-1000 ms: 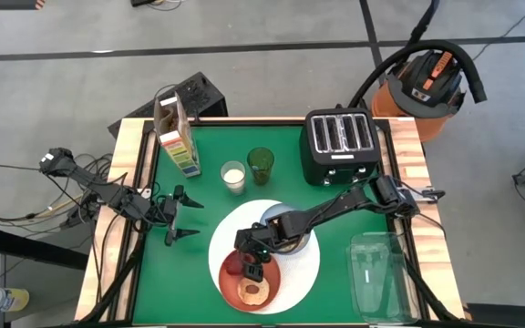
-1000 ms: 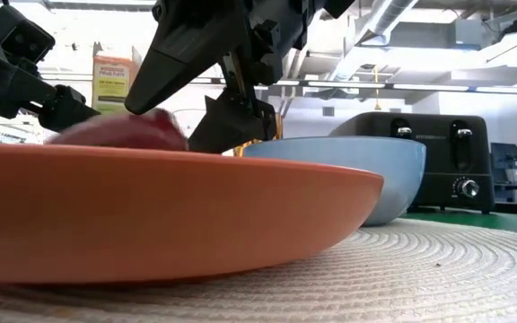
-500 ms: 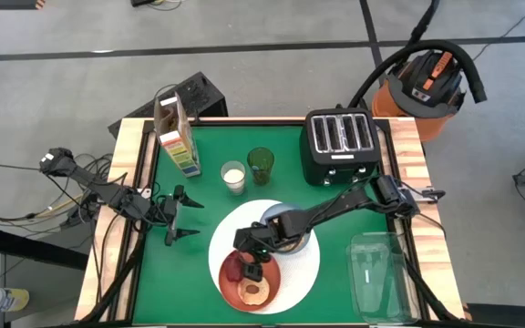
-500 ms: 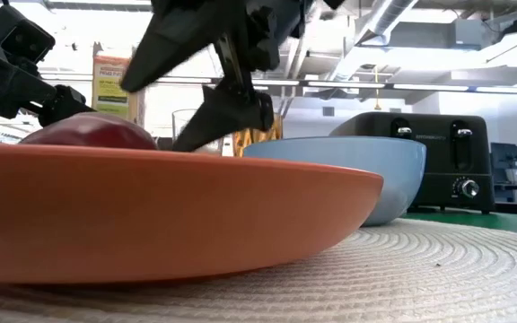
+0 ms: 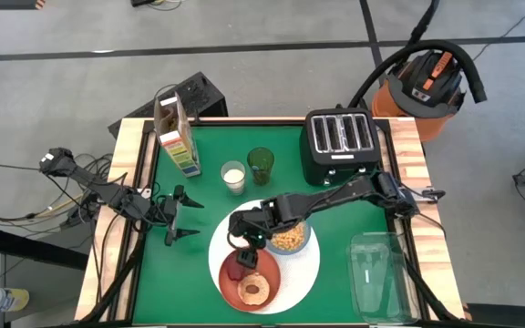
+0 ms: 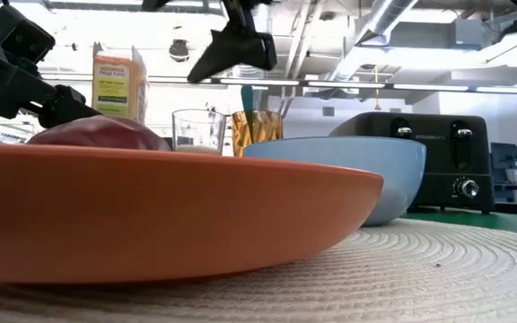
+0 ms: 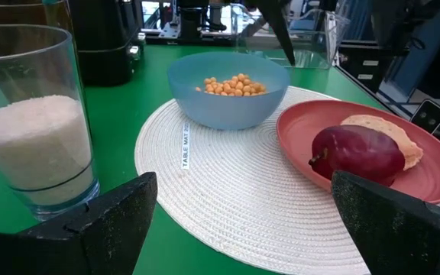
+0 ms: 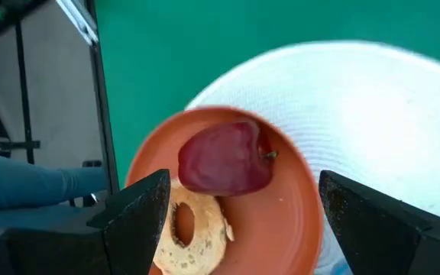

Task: Arrange a breakfast setting
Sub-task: Put the blue spoon to the right of the blue bowl on the white placemat

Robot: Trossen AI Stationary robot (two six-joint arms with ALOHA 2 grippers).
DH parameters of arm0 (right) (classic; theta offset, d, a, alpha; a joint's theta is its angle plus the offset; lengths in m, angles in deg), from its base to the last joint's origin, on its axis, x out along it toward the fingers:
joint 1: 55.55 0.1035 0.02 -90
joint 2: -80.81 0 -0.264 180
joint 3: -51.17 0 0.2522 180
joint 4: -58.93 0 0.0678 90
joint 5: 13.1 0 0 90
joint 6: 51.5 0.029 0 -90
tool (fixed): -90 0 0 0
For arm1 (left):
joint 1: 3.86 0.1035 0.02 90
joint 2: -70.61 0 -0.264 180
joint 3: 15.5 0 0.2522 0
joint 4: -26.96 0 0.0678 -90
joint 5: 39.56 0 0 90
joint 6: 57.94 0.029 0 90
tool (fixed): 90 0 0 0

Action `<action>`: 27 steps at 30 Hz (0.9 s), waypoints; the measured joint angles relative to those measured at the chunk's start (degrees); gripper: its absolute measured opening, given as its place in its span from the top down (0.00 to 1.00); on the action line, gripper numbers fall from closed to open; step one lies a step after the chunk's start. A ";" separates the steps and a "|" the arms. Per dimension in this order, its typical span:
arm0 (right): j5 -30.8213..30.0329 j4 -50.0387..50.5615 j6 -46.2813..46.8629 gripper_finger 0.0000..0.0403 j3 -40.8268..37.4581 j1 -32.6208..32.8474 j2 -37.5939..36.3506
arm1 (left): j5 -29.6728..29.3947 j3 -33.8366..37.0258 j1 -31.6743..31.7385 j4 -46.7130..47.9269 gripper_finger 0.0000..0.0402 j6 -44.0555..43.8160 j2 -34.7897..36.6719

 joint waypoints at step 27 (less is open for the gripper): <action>-1.82 17.63 -8.01 0.18 19.38 -6.42 -9.47 | -0.11 0.00 0.00 -0.02 0.06 0.00 -0.20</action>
